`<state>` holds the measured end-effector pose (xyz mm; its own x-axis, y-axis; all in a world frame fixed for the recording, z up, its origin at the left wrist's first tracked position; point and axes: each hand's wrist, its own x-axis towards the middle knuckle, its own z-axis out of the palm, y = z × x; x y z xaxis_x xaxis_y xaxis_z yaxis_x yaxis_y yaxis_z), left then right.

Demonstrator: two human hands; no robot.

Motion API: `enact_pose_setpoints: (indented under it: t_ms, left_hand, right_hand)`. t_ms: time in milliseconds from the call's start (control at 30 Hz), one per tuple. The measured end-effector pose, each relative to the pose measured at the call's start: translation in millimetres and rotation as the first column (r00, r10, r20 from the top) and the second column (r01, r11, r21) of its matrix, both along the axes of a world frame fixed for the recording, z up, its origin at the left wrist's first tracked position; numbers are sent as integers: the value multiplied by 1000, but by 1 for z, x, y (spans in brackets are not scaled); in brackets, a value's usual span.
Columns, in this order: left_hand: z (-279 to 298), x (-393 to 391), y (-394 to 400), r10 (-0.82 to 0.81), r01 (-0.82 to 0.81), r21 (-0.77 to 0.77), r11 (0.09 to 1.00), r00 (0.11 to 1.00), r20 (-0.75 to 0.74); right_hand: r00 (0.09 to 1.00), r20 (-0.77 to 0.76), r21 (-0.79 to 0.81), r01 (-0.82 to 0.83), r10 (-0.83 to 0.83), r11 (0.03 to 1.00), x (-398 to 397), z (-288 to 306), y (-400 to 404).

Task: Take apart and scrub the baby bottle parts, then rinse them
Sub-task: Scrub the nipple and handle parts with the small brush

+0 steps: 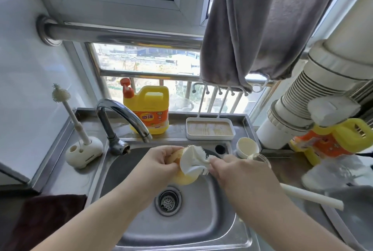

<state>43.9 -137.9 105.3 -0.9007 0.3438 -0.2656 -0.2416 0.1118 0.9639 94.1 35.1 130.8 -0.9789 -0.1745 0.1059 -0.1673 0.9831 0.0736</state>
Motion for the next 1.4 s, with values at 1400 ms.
enact_pose_setpoints:
  t_ms: [1400]
  left_hand:
    - [-54, -8, 68, -103, 108, -207, 972, 994, 34]
  right_hand:
    - [891, 378, -612, 444, -251, 654, 43, -55, 60]
